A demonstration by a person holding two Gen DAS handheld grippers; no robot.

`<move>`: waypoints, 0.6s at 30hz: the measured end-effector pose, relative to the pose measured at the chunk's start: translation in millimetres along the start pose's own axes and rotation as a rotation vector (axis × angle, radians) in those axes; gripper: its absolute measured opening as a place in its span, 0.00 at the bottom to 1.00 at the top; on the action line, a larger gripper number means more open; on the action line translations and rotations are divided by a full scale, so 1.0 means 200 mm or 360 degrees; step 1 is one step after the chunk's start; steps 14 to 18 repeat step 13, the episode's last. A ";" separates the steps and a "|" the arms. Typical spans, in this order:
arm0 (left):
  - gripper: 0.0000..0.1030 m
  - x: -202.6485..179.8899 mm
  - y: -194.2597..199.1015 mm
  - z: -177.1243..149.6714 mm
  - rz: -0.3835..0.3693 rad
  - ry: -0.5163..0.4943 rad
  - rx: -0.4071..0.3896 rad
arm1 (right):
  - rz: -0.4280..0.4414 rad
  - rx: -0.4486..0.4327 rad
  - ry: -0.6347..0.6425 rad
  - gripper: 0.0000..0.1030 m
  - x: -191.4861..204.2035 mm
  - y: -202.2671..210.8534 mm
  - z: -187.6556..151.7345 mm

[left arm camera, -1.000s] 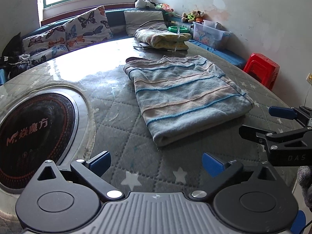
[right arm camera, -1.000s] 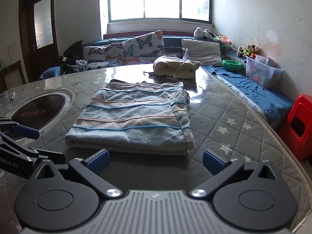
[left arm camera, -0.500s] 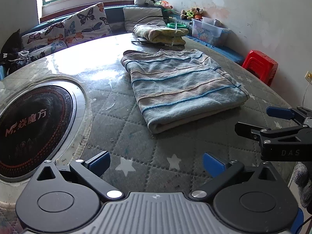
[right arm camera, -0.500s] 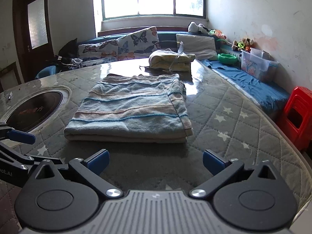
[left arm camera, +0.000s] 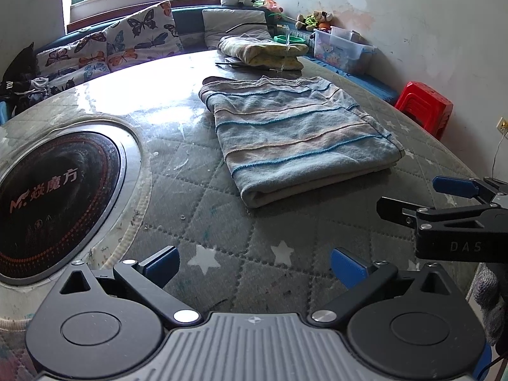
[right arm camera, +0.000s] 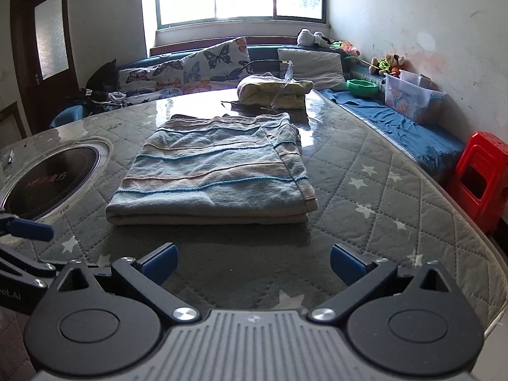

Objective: Fold towel

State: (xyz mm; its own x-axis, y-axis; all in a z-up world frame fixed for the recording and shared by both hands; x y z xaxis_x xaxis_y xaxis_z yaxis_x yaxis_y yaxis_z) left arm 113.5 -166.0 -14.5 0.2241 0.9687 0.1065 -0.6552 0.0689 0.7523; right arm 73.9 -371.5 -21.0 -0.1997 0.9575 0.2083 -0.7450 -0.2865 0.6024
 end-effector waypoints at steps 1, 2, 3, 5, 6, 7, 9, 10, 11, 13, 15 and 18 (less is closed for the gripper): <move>1.00 0.00 0.00 0.00 0.0000 0.0001 0.0001 | 0.0001 0.0000 -0.0007 1.00 0.00 0.00 0.00; 1.00 0.00 0.00 0.00 -0.0001 0.0003 0.0001 | 0.0004 0.0001 -0.0015 1.00 0.01 0.00 0.00; 1.00 0.00 0.00 0.00 -0.0001 0.0004 0.0002 | 0.0006 0.0003 -0.0020 1.00 0.01 0.00 -0.01; 1.00 0.00 0.00 -0.01 -0.0002 0.0006 0.0004 | 0.0009 0.0007 -0.0020 1.00 0.01 0.00 -0.01; 1.00 0.00 0.00 -0.01 -0.0003 0.0006 0.0005 | 0.0010 0.0009 -0.0020 1.00 0.02 0.00 -0.01; 1.00 0.00 0.00 -0.01 -0.0003 0.0006 0.0005 | 0.0011 0.0010 -0.0022 1.00 0.02 0.00 -0.01; 1.00 0.00 0.01 -0.01 -0.0008 0.0007 0.0000 | 0.0013 0.0009 -0.0026 1.00 0.03 0.00 -0.02; 1.00 0.00 0.01 -0.01 -0.0010 0.0007 -0.0002 | 0.0012 0.0008 -0.0029 1.00 0.03 0.00 -0.02; 1.00 0.00 0.01 -0.01 -0.0011 0.0008 -0.0005 | 0.0012 0.0007 -0.0031 1.00 0.03 0.00 -0.02; 1.00 -0.01 0.01 -0.01 -0.0019 0.0006 -0.0005 | 0.0012 0.0007 -0.0035 1.00 0.03 0.00 -0.02; 1.00 -0.01 0.01 -0.01 -0.0019 0.0006 -0.0005 | 0.0012 0.0007 -0.0035 1.00 0.03 0.00 -0.02; 1.00 -0.01 0.01 -0.01 -0.0019 0.0006 -0.0005 | 0.0012 0.0007 -0.0035 1.00 0.03 0.00 -0.02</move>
Point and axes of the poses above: each gripper's, at about its wrist camera, not at the fingertips, and y roughly against the way its jaws point, x to its left, z to its top, the point moved 1 cm from there along -y, roughly the way its jaws point, and after that the axes turned 15 degrees about z, right-handed, at the moved point
